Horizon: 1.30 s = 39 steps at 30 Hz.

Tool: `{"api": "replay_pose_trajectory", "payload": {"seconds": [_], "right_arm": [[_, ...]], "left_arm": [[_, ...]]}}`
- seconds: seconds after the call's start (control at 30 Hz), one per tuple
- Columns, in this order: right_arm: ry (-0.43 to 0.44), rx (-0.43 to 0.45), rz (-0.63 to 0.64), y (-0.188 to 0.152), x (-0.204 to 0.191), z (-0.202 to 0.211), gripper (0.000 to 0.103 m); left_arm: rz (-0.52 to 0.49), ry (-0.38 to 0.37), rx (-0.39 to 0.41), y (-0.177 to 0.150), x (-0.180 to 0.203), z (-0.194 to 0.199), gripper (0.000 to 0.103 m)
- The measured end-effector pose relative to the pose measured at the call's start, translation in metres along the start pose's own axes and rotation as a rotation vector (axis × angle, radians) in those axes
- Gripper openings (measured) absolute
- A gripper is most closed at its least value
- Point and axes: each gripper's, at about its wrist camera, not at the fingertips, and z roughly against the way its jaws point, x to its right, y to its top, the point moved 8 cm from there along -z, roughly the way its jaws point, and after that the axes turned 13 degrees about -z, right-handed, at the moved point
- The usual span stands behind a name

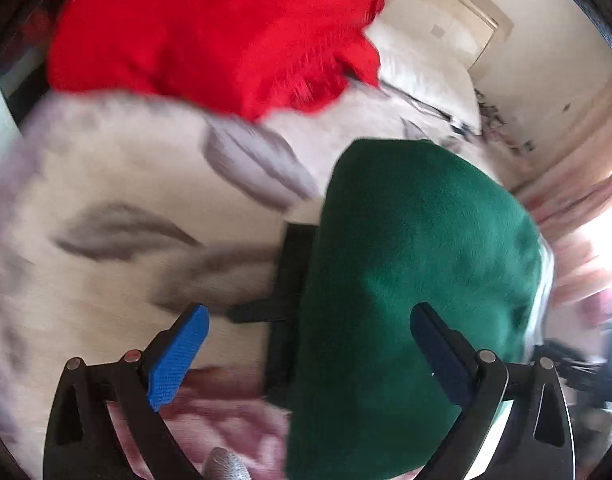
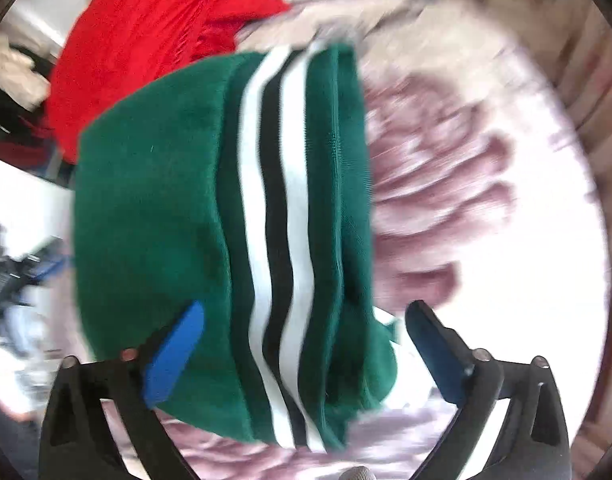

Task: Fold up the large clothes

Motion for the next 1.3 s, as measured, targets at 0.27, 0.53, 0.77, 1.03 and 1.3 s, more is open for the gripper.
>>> {"api": "replay_pose_trajectory", "payload": {"seconds": [0.27,0.53,0.77,1.03,1.3], "right_arm": [[-0.244,0.247,0.058,-0.104,0.005,0.09,0.103],[-0.259,0.335,-0.031,-0.186,0.03,0.225,0.103],[-0.255,0.457,-0.021,-0.244,0.027,0.362,0.103],[-0.228,0.585,0.015,-0.313,0.018,0.51,0.103],[-0.169,0.689,0.043,-0.385,0.01,0.622,0.103]], "left_arm": [[-0.074,0.231,0.102,-0.05,0.044,0.093,0.103],[-0.153,0.276,0.192,-0.081,0.099,0.197,0.103],[-0.166,0.264,0.254,-0.11,0.137,0.302,0.103],[-0.17,0.267,0.325,-0.141,0.173,0.415,0.103],[-0.178,0.25,0.396,-0.168,0.203,0.496,0.103]]}}
